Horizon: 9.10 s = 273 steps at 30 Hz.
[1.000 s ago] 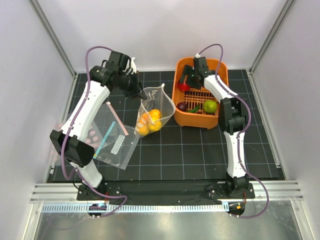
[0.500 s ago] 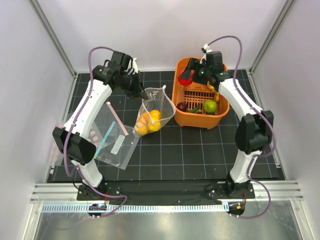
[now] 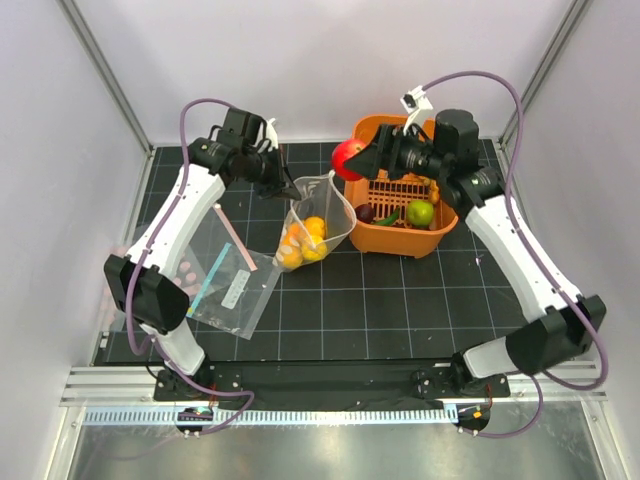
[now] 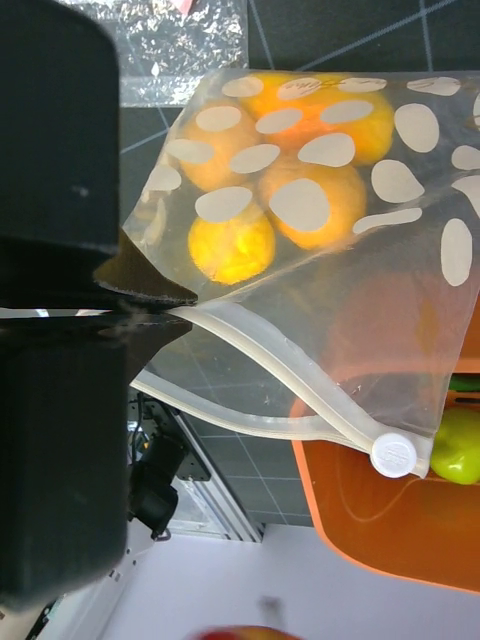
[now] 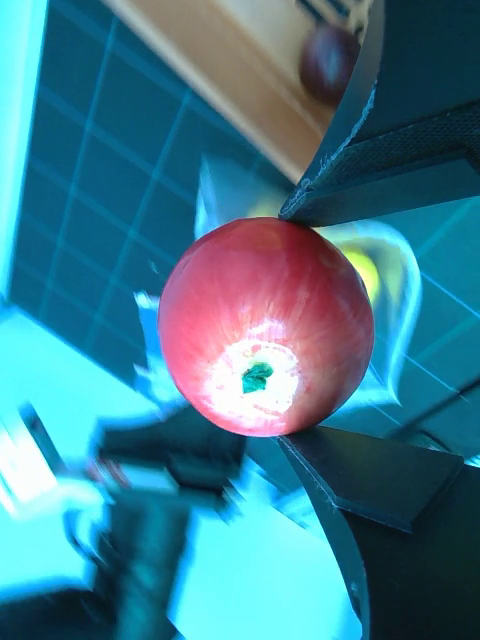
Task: Place the food in the zip-top bag and seal the zipper
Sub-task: Place the fake fruit in the zipper food storage bag, then adjust the zipper food storage bag at the center of the board, then pick up the fake vegetable from the bin, then place the fake vegetable in the zipper food storage bag.
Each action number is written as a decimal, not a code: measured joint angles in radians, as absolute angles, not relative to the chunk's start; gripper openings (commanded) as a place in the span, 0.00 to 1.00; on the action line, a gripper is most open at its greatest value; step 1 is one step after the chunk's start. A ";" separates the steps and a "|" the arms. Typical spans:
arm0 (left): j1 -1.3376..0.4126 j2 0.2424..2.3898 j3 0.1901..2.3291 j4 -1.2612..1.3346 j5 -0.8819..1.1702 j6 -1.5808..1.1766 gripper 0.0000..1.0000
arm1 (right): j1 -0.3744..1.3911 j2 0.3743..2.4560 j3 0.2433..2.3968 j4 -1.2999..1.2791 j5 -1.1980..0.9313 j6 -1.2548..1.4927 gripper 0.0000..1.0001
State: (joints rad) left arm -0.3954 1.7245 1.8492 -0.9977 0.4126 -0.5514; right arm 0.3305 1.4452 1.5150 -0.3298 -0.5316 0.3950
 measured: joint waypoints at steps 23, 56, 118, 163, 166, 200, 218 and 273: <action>-0.443 1.527 1.610 -0.844 0.430 -0.700 0.00 | 0.515 1.434 1.370 -0.461 -0.463 0.371 1.00; -0.443 1.471 1.613 -0.799 0.422 -0.730 0.00 | 0.515 1.398 1.532 -0.827 -0.276 0.407 0.01; -0.430 1.557 1.753 -1.069 0.314 -0.533 0.00 | 0.496 1.381 1.520 -0.690 -0.053 0.303 0.74; -0.422 1.712 1.834 -1.050 0.361 -0.489 0.00 | 0.187 2.125 1.856 -0.793 0.436 0.295 0.74; -0.422 1.712 1.834 -1.051 0.361 -0.488 0.00 | 0.176 2.123 1.811 -0.749 0.449 0.284 0.74; -0.414 1.704 1.831 -1.056 0.361 -0.498 0.00 | 0.135 1.995 1.761 -0.690 0.395 0.272 0.01; -0.440 1.701 1.820 -1.014 0.377 -0.547 0.00 | 0.155 1.559 1.685 -0.771 -0.377 0.360 0.01; -0.424 1.656 1.728 -0.867 0.548 -0.640 0.00 | 0.550 1.778 1.800 -0.887 -0.369 0.451 0.87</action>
